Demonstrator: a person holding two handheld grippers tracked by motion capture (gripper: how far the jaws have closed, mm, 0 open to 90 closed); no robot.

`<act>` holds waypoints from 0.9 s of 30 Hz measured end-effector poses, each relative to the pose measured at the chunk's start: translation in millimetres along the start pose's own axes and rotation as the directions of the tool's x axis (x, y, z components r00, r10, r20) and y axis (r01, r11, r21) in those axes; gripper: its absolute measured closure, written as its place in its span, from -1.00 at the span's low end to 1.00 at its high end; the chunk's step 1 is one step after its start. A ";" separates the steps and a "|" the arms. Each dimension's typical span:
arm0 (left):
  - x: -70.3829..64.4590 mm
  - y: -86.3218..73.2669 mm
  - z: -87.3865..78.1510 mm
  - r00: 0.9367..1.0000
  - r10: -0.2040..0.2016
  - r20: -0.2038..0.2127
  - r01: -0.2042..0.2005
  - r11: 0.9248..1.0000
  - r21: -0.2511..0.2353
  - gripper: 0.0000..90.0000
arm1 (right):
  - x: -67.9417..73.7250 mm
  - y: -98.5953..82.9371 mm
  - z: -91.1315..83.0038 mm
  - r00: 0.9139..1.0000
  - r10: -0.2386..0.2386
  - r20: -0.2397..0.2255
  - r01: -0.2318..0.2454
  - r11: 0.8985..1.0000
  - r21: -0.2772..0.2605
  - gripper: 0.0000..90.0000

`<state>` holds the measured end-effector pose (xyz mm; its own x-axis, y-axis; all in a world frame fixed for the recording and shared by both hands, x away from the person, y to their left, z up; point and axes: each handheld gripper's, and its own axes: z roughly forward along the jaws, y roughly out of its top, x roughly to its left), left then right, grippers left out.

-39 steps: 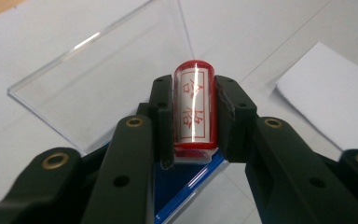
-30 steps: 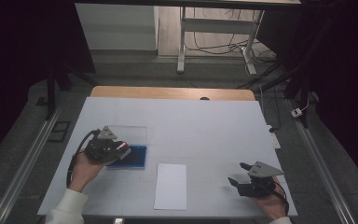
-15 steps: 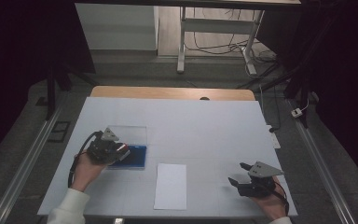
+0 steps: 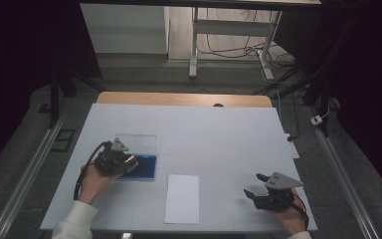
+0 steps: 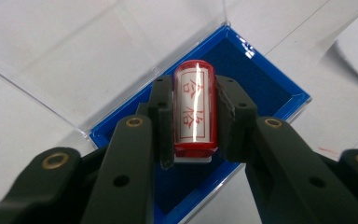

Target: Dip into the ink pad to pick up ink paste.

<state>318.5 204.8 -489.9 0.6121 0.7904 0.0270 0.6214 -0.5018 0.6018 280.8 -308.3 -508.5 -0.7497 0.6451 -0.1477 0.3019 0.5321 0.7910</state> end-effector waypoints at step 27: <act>-2.4 3.2 5.8 1.000 -0.002 -0.014 0.003 0.998 0.062 0.57 | 0.0 -0.2 0.3 1.000 -0.002 -0.012 0.002 1.000 0.005 -0.41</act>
<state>321.8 199.3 -492.7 0.6037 0.7964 0.0373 0.6521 -0.5202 0.5516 280.9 -308.2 -508.8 -0.7570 0.6378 -0.1422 0.3035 0.5358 0.7879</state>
